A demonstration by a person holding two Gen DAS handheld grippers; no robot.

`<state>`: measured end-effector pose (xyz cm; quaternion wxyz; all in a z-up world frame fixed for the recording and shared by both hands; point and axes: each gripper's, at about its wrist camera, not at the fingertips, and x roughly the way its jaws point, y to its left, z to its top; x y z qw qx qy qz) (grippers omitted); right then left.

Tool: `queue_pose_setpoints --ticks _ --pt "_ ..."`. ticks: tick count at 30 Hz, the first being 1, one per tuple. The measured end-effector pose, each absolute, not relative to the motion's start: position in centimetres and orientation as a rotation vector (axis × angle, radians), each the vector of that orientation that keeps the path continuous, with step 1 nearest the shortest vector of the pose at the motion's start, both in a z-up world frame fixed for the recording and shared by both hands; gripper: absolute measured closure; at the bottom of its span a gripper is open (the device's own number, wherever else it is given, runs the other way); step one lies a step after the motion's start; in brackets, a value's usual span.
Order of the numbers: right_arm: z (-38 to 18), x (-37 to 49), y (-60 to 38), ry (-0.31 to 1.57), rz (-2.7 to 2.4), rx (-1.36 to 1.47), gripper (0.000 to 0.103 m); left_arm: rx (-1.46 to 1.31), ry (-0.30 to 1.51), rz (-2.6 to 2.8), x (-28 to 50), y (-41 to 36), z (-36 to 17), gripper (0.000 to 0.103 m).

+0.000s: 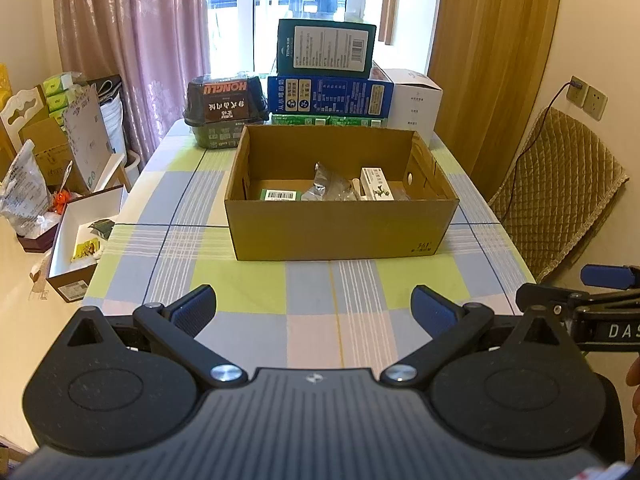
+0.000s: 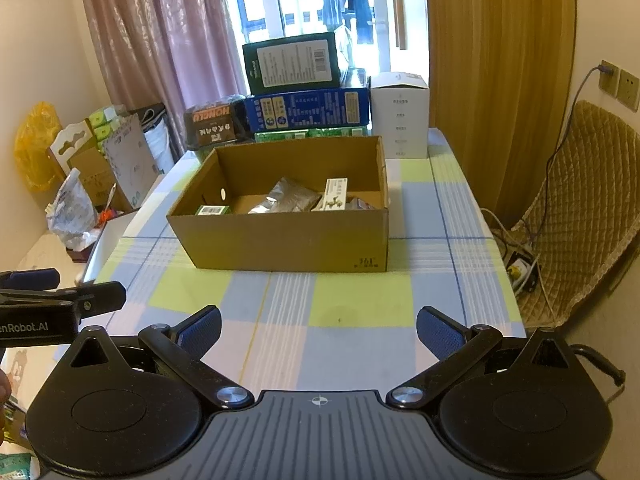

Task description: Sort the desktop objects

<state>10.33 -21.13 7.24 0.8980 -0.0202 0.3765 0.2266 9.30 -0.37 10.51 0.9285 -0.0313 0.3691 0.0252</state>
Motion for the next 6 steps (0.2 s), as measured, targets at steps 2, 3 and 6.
queue_pose_setpoints --ticks 2,3,6 --pt "7.09 10.32 -21.19 0.782 0.467 -0.041 0.002 -0.067 0.747 0.041 9.20 -0.40 10.39 0.001" --pt "7.02 10.29 -21.22 0.783 0.466 -0.041 0.002 -0.069 0.740 0.034 9.12 -0.42 10.37 0.001" --pt "6.83 10.27 -21.32 0.786 0.462 -0.039 0.002 -0.071 0.733 0.035 8.98 -0.51 10.36 0.001"
